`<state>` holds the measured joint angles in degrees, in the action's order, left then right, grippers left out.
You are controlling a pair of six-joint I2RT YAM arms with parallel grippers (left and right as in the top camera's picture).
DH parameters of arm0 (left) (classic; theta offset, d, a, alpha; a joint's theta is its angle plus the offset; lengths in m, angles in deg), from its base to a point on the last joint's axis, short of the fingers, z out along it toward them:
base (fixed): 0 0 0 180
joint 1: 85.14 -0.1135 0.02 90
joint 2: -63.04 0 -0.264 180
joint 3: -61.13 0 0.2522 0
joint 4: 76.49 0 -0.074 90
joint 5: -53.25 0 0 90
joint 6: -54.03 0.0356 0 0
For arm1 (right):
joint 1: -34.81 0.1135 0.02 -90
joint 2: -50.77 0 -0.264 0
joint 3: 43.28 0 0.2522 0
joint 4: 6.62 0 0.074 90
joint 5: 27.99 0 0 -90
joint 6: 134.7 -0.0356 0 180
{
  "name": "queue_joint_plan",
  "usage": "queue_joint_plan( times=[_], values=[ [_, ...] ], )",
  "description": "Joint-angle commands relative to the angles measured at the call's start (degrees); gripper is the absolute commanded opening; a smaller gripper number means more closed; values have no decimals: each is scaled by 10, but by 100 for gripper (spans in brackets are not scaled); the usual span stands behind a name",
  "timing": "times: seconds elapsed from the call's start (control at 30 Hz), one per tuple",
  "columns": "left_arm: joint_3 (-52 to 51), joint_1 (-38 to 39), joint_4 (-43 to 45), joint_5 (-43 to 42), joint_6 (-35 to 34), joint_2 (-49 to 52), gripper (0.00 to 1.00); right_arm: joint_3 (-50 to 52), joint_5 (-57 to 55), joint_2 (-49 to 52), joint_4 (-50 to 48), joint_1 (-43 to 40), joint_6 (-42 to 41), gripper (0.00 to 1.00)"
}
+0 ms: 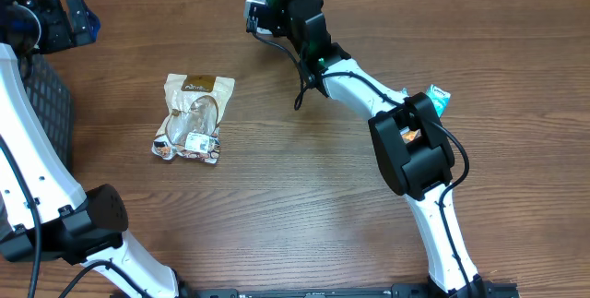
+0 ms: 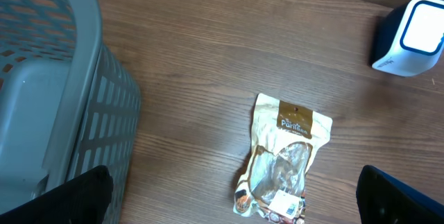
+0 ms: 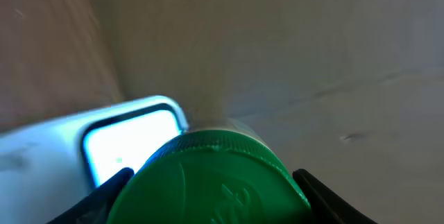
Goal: Scan the item barcode
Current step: 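Lift the jar and hold its side up to the scanner, then carry the jar right and set it down beside the packs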
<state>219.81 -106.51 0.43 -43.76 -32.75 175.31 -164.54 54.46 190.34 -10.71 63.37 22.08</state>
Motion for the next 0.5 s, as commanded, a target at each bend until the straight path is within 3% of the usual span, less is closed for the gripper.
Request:
queue_joint_plan(
  times=[0.0,0.07,0.13,0.17,0.2,0.37,0.47],
  values=[
    [12,4,0,0,7,-10,100,-8,13,-111,50,2,-204,55],
    [12,4,0,0,7,-10,100,-8,36,-164,130,2,-308,56],
    [12,4,0,0,7,-10,100,-8,125,-257,298,-3,-516,56],
    [12,4,0,0,7,-10,100,-8,153,-278,349,-6,-567,55],
    [12,4,0,0,7,-10,100,-8,194,-325,461,-17,-629,54],
    [12,4,0,0,7,-10,100,-6,181,-356,745,-69,-640,51],
    [12,4,0,0,7,-10,100,25,170,-351,802,-124,-641,51]
  ],
)
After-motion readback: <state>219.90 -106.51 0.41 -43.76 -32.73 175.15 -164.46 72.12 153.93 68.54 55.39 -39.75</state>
